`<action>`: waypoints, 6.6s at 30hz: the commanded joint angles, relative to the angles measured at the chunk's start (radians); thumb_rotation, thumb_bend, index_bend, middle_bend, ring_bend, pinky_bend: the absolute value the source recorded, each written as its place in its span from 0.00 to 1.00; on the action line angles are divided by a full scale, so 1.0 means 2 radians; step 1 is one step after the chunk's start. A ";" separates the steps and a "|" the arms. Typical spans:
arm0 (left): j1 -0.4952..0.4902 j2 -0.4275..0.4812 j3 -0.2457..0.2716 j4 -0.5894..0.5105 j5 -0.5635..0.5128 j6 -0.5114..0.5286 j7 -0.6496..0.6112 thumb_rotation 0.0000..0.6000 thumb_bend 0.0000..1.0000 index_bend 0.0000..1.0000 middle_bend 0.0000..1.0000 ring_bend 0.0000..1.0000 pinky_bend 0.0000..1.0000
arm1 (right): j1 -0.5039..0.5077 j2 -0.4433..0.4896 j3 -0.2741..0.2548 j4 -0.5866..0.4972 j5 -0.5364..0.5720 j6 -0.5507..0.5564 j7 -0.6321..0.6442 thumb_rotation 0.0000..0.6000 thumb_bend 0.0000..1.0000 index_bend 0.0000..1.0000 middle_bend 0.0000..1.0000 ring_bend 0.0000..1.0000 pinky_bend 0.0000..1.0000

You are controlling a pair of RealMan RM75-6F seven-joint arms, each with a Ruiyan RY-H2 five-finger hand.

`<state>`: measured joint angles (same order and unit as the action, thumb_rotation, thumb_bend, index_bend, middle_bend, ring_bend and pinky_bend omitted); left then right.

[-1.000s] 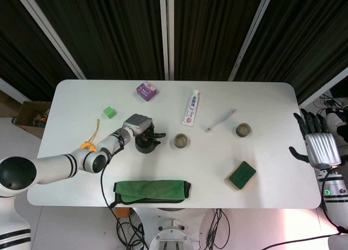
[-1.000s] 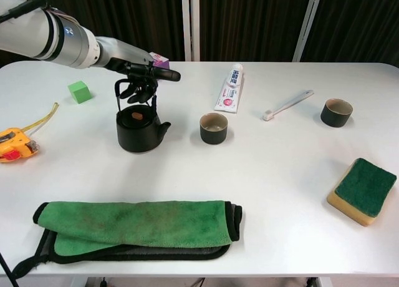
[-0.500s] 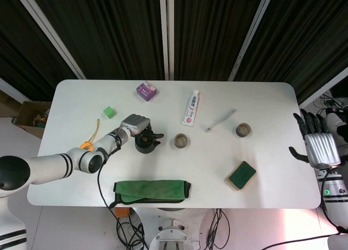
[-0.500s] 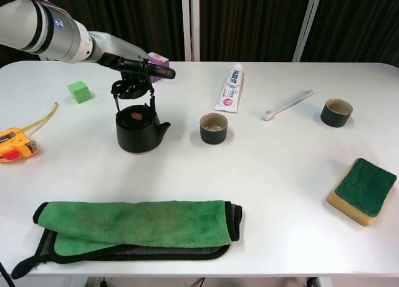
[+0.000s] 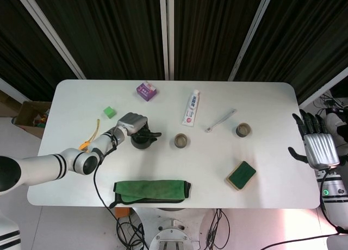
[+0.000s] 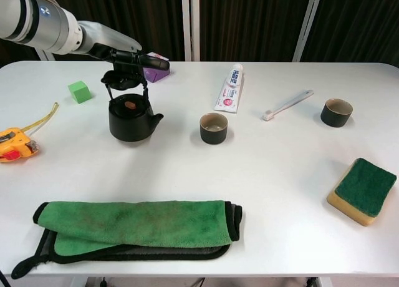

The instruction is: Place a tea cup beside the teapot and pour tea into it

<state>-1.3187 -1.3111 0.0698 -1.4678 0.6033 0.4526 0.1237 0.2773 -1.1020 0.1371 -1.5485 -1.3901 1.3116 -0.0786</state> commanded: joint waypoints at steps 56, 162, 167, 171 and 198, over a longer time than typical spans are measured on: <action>0.204 -0.151 -0.120 0.073 0.244 0.318 0.020 0.58 0.24 1.00 1.00 1.00 0.38 | 0.000 -0.002 -0.003 -0.003 0.003 -0.006 -0.007 1.00 0.19 0.00 0.00 0.00 0.00; 0.177 -0.316 -0.164 0.215 0.361 0.320 0.092 1.00 0.28 1.00 1.00 1.00 0.42 | -0.007 -0.001 -0.004 0.019 0.007 -0.008 0.019 1.00 0.19 0.00 0.00 0.00 0.00; 0.177 -0.318 -0.163 0.219 0.366 0.322 0.095 1.00 0.28 1.00 1.00 1.00 0.42 | -0.007 -0.001 -0.003 0.019 0.006 -0.008 0.018 1.00 0.19 0.00 0.00 0.00 0.00; 0.176 -0.318 -0.163 0.221 0.370 0.325 0.098 1.00 0.28 1.00 1.00 1.00 0.42 | -0.006 -0.001 -0.003 0.019 0.007 -0.009 0.018 1.00 0.19 0.00 0.00 0.00 0.00; 0.175 -0.320 -0.156 0.232 0.397 0.340 0.120 1.00 0.29 1.00 1.00 1.00 0.42 | -0.006 0.000 -0.002 0.017 0.006 -0.008 0.018 1.00 0.19 0.00 0.00 0.00 0.00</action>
<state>-0.9682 -1.9505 -0.2416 -1.0038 1.3964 1.1333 0.3638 0.2654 -1.1020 0.1327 -1.5149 -1.3782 1.2949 -0.0433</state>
